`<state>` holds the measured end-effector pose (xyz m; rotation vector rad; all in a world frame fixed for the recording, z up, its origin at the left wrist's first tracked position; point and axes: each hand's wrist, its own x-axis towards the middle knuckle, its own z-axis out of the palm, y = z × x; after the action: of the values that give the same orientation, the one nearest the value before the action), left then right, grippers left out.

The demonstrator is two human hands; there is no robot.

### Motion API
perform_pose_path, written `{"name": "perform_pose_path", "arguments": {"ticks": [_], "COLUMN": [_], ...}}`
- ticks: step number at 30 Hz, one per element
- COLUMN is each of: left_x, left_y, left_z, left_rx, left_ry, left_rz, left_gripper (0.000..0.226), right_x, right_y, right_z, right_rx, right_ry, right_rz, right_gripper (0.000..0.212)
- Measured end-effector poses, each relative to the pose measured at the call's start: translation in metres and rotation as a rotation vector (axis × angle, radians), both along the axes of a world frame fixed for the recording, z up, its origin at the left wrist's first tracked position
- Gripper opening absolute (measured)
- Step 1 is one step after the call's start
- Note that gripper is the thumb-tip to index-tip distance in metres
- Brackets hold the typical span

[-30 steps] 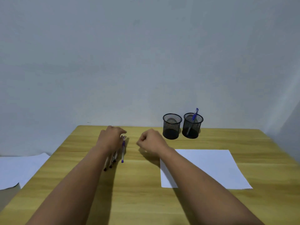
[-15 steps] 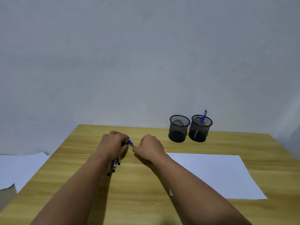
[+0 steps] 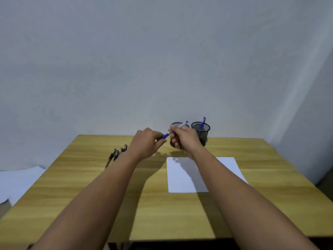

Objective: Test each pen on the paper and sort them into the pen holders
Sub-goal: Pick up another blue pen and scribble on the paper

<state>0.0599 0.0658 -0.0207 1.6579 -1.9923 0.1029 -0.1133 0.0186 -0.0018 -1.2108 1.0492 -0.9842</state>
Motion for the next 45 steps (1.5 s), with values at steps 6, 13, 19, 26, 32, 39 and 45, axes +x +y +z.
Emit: {"name": "perform_pose_path", "arguments": {"ticks": [6, 13, 19, 26, 32, 39, 45], "left_x": [-0.035, -0.063, -0.076, -0.073, -0.071, -0.071, -0.034], "left_y": [0.02, 0.035, 0.035, 0.022, 0.01, 0.006, 0.035], "left_z": [0.016, 0.012, -0.008, -0.032, -0.04, -0.045, -0.067], "left_rx": [0.127, 0.182, 0.208, 0.24, 0.295, 0.334, 0.292], "left_ry": [0.256, 0.405, 0.458, 0.556, 0.564, 0.65, 0.502], "left_rz": [-0.038, -0.039, -0.015, 0.014, 0.02, 0.027, 0.137], "left_gripper": [0.039, 0.049, 0.056, 0.056, 0.05, 0.05, 0.049], "right_x": [-0.022, -0.026, -0.022, -0.009, 0.0, 0.004, -0.093], "right_y": [0.015, 0.021, 0.009, -0.006, -0.026, -0.042, -0.081], "right_z": [0.005, 0.0, -0.013, -0.028, -0.044, -0.057, -0.034], "right_rx": [0.01, 0.03, 0.091, 0.122, 0.178, 0.205, 0.238], "right_ry": [-0.087, -0.117, -0.015, 0.052, 0.06, 0.032, -0.024], "right_rz": [-0.157, -0.228, -0.24, -0.262, -0.289, -0.284, -0.616], "right_gripper": [0.025, 0.029, 0.037, 0.038, 0.032, 0.019, 0.019]}}
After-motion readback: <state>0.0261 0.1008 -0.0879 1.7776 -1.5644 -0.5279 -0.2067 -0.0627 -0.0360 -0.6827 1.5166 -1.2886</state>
